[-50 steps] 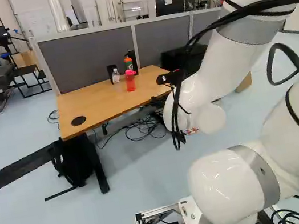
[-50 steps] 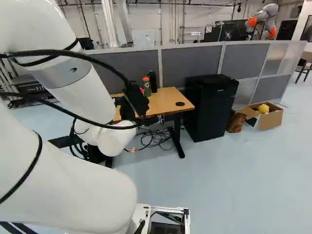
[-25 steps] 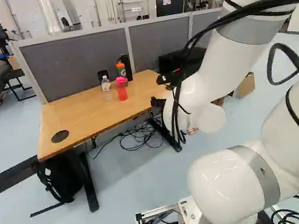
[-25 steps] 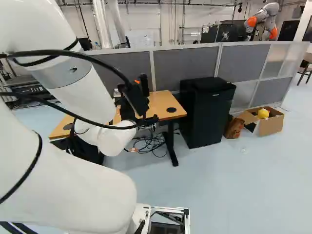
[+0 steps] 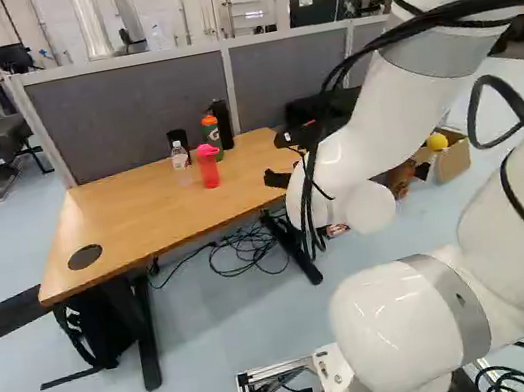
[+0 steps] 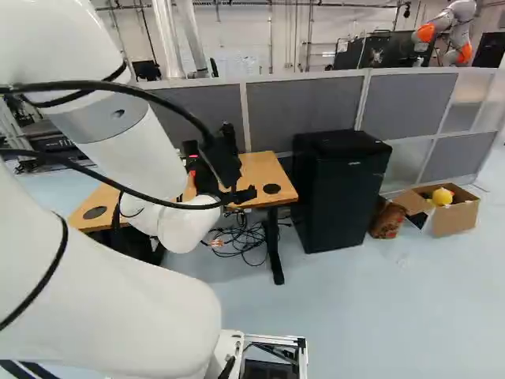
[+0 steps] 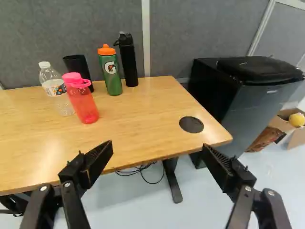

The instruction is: Pick up the green bottle from the table

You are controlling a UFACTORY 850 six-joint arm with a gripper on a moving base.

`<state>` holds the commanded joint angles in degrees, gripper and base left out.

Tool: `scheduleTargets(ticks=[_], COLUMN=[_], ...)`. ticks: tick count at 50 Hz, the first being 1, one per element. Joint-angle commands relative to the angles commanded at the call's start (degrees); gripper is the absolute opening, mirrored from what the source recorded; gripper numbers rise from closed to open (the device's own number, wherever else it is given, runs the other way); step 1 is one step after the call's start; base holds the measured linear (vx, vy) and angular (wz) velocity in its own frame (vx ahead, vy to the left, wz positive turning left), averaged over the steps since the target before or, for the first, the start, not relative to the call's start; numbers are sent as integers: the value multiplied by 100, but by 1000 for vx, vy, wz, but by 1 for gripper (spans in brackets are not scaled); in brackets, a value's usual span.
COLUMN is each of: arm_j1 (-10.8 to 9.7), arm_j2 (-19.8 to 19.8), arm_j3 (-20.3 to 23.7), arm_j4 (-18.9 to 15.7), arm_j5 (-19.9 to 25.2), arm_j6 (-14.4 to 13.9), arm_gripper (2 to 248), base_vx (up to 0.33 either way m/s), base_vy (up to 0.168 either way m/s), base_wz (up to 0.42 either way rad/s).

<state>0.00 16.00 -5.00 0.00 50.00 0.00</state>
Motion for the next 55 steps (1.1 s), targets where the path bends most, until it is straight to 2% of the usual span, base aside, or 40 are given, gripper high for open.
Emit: scheduleTargets(ticks=[42,43,55], arm_j1=[0,-79,-257], arm_j2=[0,-152,-500], arm_j3=[0,-128,-433], arm_j4=[0,-105,-306], arm_j5=[0,0,0], arm_j6=[0,0,0], arm_gripper=[247,247,247], base_vx=[170,143,33], base_vy=[-81,-59,-17], base_wz=[214,216,33])
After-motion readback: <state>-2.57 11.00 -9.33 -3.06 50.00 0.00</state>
